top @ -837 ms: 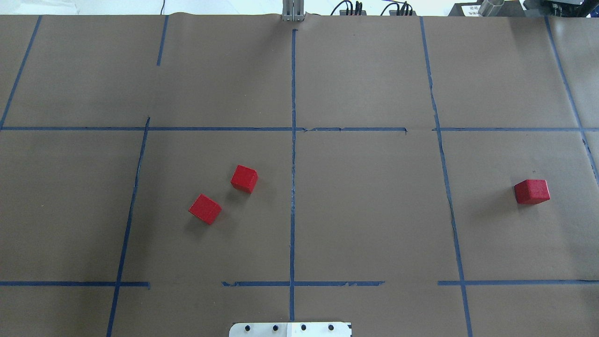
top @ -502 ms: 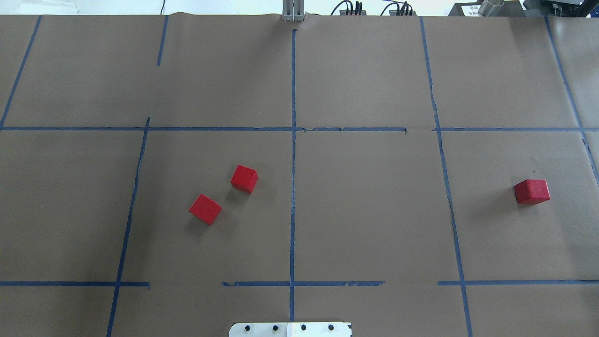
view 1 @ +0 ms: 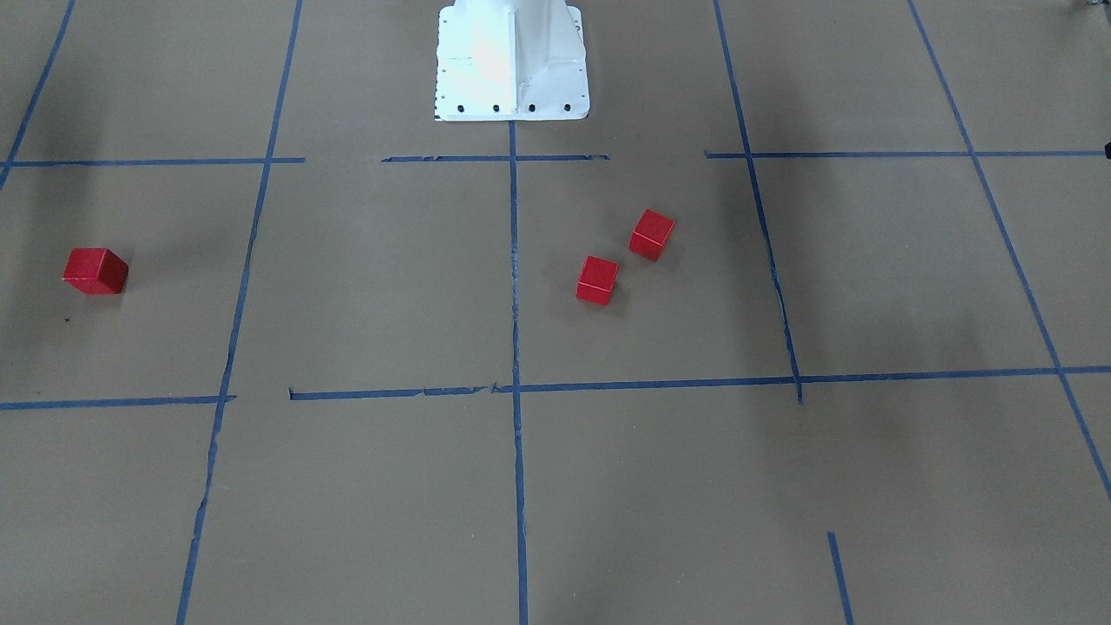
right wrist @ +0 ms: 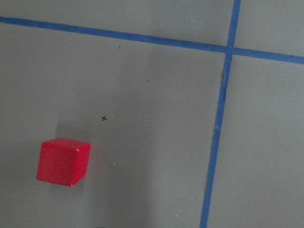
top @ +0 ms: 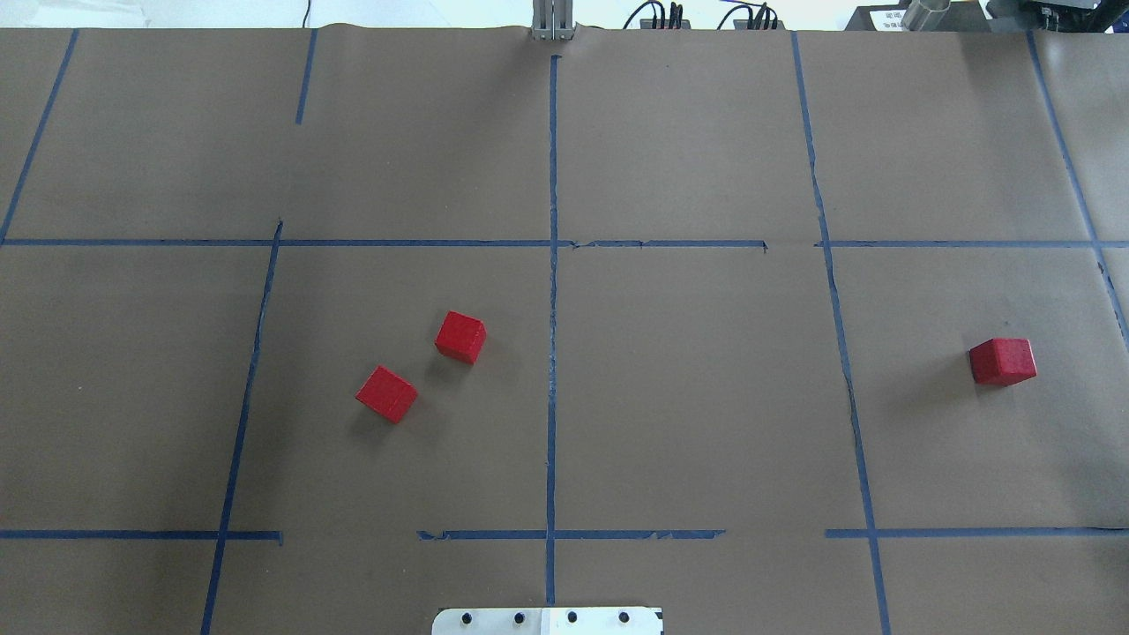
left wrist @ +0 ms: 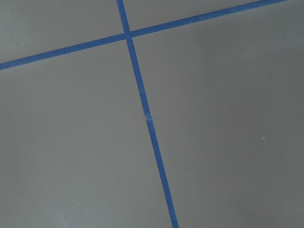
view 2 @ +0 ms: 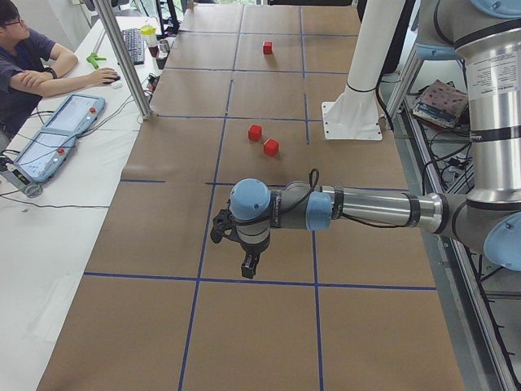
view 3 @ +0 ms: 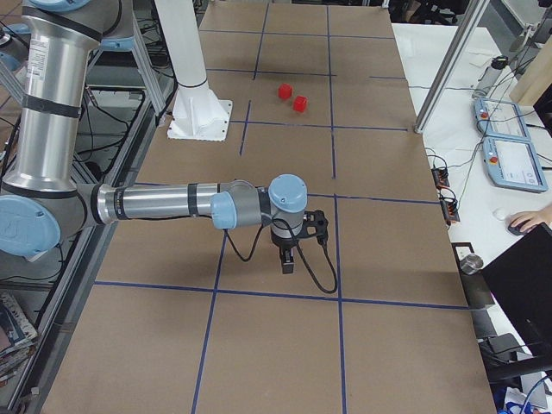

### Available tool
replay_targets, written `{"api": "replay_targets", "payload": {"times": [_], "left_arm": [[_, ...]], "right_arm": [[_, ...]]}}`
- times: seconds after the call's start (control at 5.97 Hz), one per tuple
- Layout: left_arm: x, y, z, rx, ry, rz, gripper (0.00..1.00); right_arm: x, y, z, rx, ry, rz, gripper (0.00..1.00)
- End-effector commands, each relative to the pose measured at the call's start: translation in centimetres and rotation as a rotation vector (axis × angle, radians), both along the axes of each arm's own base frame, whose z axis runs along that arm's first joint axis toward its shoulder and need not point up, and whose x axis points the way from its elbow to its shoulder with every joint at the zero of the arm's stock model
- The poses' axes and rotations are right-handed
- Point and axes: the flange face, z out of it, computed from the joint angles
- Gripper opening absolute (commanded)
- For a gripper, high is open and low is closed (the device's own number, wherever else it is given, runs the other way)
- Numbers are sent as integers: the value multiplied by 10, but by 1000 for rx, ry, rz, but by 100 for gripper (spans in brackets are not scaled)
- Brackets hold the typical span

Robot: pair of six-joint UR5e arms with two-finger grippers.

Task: Form red blocks into L shape at center

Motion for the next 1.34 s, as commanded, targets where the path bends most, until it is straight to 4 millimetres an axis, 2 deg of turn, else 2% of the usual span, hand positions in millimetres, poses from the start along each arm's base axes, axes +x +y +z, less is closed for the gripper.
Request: {"api": "replay_targets", "payload": {"times": [0.0, 0.17, 0.33, 1.0, 1.17], "left_arm": [[0, 0, -1, 4, 0, 0, 100], [0, 0, -1, 5, 0, 0, 100], [0, 0, -1, 4, 0, 0, 100], [0, 0, 1, -5, 0, 0, 100], [0, 0, 2, -5, 0, 0, 100]], "right_arm": [[-97, 4, -21, 9, 3, 60, 100], [-125, 0, -24, 36, 9, 48, 100], [-143, -8, -18, 29, 11, 28, 100], [-175, 1, 6, -7, 38, -43, 100], [-185, 3, 19, -18, 61, -59, 100]]}}
